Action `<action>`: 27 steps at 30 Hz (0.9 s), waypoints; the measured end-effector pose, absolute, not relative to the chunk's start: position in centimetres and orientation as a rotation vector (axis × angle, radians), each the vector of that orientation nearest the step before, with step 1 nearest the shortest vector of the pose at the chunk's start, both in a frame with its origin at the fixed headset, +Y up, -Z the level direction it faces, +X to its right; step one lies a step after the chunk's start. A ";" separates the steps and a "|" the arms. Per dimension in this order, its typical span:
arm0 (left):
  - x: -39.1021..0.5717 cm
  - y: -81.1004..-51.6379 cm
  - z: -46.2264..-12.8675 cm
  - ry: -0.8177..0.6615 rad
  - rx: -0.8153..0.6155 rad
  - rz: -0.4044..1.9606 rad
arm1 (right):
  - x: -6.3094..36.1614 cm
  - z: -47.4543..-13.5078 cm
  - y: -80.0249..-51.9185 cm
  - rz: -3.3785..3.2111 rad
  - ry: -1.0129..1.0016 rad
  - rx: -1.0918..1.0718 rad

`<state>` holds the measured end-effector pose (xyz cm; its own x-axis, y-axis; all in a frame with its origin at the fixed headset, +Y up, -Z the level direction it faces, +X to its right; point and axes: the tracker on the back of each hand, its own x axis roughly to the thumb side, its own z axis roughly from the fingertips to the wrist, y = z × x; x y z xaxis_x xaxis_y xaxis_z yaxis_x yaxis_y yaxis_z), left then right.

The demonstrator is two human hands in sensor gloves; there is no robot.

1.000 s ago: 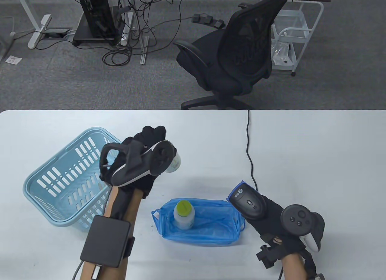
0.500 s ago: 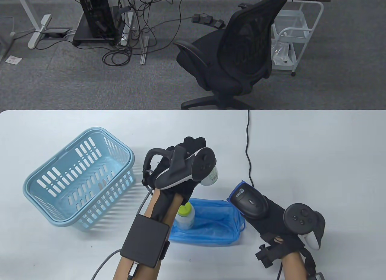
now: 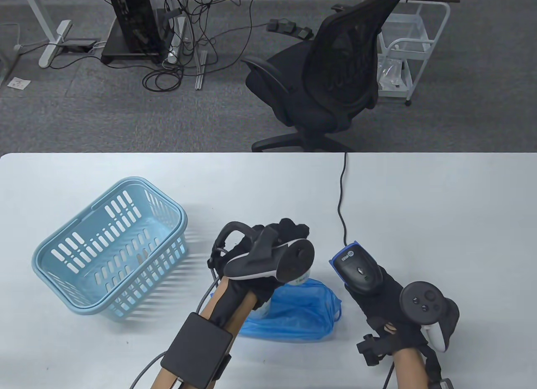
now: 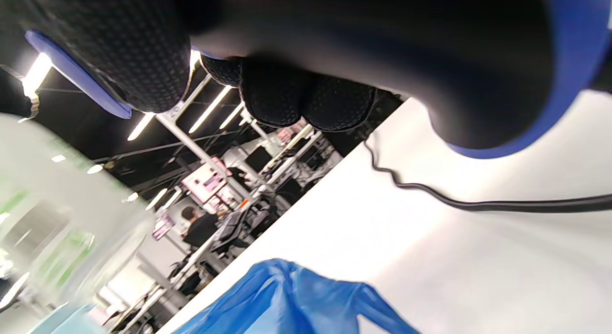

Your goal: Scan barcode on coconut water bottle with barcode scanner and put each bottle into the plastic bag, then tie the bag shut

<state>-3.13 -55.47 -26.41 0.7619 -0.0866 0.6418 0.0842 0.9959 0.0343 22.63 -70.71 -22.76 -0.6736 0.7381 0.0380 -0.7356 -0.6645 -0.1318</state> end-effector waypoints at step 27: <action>-0.4 -65.6 -25.0 -0.697 -0.225 -0.220 | 23.1 -22.8 -71.2 2.299 -0.162 -0.070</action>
